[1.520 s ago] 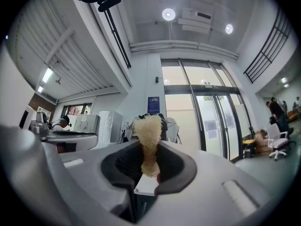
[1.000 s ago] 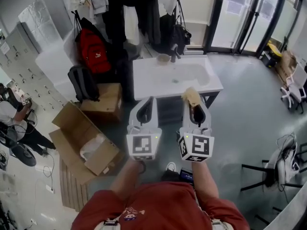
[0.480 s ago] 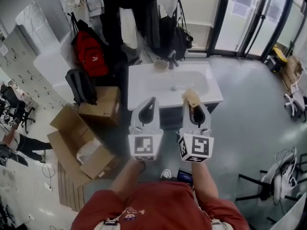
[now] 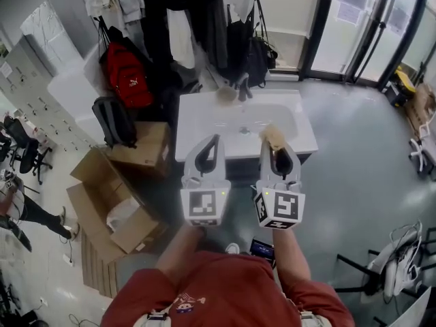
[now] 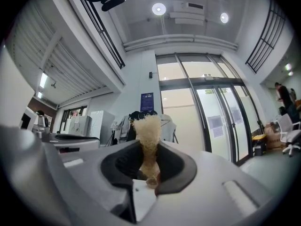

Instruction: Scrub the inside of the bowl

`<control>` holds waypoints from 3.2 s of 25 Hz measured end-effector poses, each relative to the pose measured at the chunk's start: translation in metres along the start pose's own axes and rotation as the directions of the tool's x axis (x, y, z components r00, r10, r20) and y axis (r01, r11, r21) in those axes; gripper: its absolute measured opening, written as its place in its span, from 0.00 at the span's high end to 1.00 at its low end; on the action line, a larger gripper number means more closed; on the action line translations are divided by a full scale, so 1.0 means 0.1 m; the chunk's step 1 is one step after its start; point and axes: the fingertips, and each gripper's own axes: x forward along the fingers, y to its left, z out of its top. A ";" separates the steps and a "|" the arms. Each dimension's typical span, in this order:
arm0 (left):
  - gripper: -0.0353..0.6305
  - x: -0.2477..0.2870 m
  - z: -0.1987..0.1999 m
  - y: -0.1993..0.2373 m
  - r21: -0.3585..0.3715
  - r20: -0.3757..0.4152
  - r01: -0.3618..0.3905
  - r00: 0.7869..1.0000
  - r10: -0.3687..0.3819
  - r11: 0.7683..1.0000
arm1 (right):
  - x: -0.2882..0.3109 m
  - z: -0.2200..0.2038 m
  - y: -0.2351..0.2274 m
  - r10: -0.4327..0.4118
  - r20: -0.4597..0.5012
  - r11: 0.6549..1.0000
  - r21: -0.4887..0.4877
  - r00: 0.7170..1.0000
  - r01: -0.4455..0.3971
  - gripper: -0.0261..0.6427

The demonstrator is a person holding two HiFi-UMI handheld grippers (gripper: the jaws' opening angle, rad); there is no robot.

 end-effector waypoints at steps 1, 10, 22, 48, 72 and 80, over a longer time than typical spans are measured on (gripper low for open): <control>0.94 0.03 -0.02 0.01 -0.001 -0.003 -0.001 1.000 0.001 1.000 | 0.02 -0.02 -0.01 0.001 -0.003 1.000 0.003 1.000 -0.001 0.85; 0.94 0.34 -0.20 0.06 -0.019 -0.015 0.015 1.000 -0.016 1.000 | 0.30 -0.15 -0.11 0.007 -0.007 1.000 -0.015 1.000 -0.007 0.85; 0.94 1.19 -0.47 0.45 -0.049 -0.004 0.047 0.999 -0.047 0.998 | 1.19 -0.40 -0.19 -0.022 -0.027 0.998 -0.057 0.999 0.020 0.85; 0.94 2.64 -0.97 1.94 -0.064 0.015 0.044 0.999 -0.043 0.997 | 3.20 -0.74 0.35 -0.034 0.015 0.995 -0.098 0.999 0.036 0.85; 0.94 3.47 -1.54 1.62 0.008 -0.118 0.031 0.993 -0.030 0.999 | 3.76 -0.79 -0.46 -0.036 0.035 0.997 -0.065 0.999 0.038 0.85; 0.85 3.57 -2.25 1.62 -0.064 -0.291 0.003 0.956 -0.022 0.998 | 3.82 -0.91 -0.60 -0.031 0.010 0.998 -0.049 0.999 0.031 0.85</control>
